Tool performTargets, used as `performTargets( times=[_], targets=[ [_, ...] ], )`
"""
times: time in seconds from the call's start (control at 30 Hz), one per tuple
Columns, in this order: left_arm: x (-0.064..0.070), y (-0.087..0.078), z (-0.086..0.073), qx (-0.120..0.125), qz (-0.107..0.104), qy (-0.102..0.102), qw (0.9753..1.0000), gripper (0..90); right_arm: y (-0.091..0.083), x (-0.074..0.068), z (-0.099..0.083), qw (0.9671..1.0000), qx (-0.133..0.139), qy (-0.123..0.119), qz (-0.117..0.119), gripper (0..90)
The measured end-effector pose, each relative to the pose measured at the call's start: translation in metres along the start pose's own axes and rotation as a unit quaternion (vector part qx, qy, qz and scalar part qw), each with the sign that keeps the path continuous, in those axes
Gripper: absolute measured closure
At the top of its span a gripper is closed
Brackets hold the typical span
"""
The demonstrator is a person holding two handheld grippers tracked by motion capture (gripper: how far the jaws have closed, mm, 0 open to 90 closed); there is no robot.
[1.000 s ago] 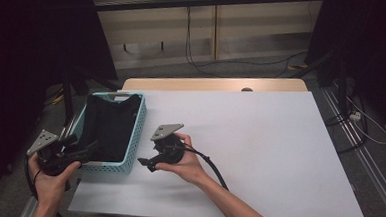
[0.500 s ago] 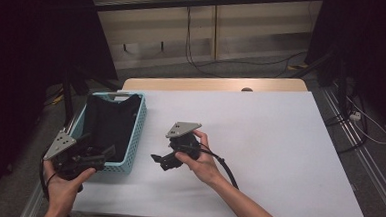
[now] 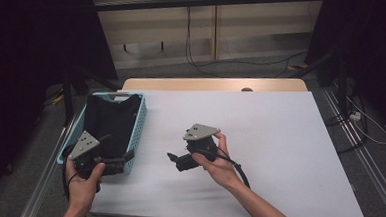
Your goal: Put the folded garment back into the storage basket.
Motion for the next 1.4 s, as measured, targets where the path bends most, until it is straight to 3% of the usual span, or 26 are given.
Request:
performTargets(
  times=[0.13,0.63,0.83,1.0,1.2,1.3,1.4],
  targets=[
    [0.01,0.008,0.0,-0.003,-0.017,0.018,0.9997,3.2,-0.009,0.005,-0.006,0.9999,-0.005,0.001,-0.01,4.4],
    [0.039,0.034,0.0,-0.02,-0.049,0.039,0.9978,3.3,-0.063,0.031,-0.043,0.9972,0.003,0.035,-0.065,4.9],
    [0.043,0.036,-0.004,-0.025,-0.055,0.045,0.9972,3.3,-0.083,0.036,-0.057,0.996,0.001,0.042,-0.078,4.9],
    [0.044,0.04,-0.007,-0.032,-0.055,0.047,0.9969,4.1,-0.104,0.046,-0.078,0.9929,-0.009,0.06,-0.102,5.0],
    [0.049,0.044,-0.01,-0.039,-0.062,0.049,0.9961,4.1,-0.124,0.051,-0.089,0.9905,-0.008,0.069,-0.119,5.1],
    [0.051,0.048,-0.013,-0.048,-0.059,0.057,0.9955,4.1,-0.135,0.052,-0.095,0.9886,-0.008,0.075,-0.13,5.1],
    [0.052,0.055,-0.015,-0.062,-0.071,0.05,0.9943,4.3,-0.142,0.052,-0.1,0.9872,-0.013,0.082,-0.136,4.8]
  ],
)
Point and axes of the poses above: each handheld gripper's, and its own axes: y roughly forward along the jaws, z roughly out of its top, x roughly to its right, the point moved 2 cm from there along y, roughly forward along the jaws, and after that the axes turned 2 degrees about -y, right-handed, at the moved point
